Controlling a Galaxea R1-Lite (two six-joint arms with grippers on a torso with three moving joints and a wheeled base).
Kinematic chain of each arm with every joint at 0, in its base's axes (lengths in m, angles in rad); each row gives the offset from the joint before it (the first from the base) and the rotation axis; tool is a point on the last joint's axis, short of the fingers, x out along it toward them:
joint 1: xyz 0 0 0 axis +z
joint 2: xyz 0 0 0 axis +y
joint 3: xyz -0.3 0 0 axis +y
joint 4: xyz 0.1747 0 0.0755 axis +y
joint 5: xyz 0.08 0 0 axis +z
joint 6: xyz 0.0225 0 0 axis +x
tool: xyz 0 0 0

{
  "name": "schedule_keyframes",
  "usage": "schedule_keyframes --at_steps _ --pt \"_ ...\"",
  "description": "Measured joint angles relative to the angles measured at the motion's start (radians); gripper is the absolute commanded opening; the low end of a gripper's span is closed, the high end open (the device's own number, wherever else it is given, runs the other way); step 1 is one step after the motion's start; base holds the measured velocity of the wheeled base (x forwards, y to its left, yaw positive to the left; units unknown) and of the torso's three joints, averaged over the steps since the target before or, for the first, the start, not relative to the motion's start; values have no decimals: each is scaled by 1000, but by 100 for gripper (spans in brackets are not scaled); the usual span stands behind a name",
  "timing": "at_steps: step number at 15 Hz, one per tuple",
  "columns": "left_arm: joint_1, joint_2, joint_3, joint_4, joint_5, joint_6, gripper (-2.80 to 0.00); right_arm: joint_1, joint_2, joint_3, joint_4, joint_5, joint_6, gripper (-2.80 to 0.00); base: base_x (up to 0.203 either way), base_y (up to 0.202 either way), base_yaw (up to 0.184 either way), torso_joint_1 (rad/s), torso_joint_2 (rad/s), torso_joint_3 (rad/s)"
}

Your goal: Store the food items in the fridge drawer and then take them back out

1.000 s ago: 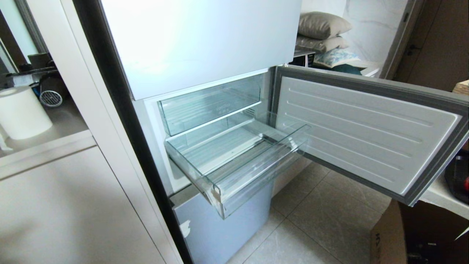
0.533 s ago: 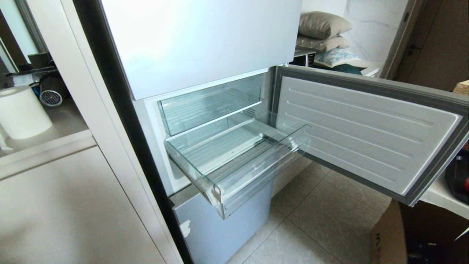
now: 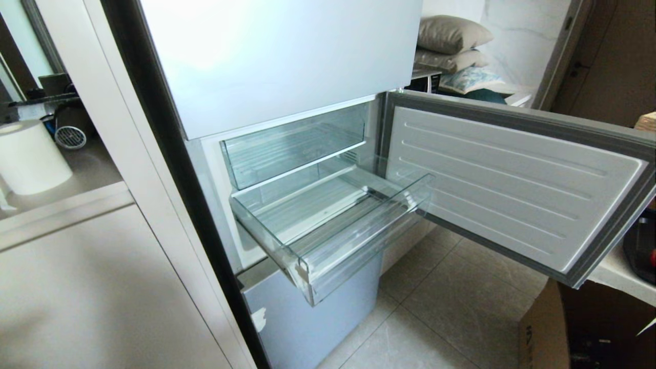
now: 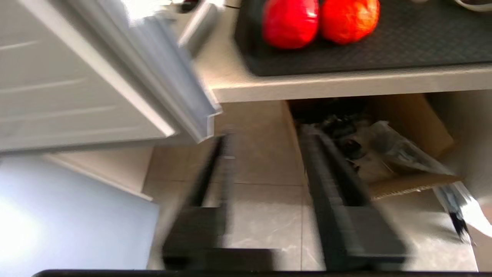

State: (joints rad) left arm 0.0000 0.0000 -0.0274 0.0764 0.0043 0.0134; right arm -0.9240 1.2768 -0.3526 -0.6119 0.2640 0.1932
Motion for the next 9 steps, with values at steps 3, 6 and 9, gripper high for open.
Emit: schedule_keyframes --at_steps 3,6,9 --pt "0 0 0 0 0 0 -280 -27 156 -77 -53 5 -12 0 0 0 0 0 0 0" --pt "0 0 0 0 0 0 -280 -39 282 -181 -59 3 -45 0 0 0 0 0 0 0" --pt "0 0 0 0 0 0 -280 -50 422 -307 -60 -3 -118 0 0 0 0 0 0 0"
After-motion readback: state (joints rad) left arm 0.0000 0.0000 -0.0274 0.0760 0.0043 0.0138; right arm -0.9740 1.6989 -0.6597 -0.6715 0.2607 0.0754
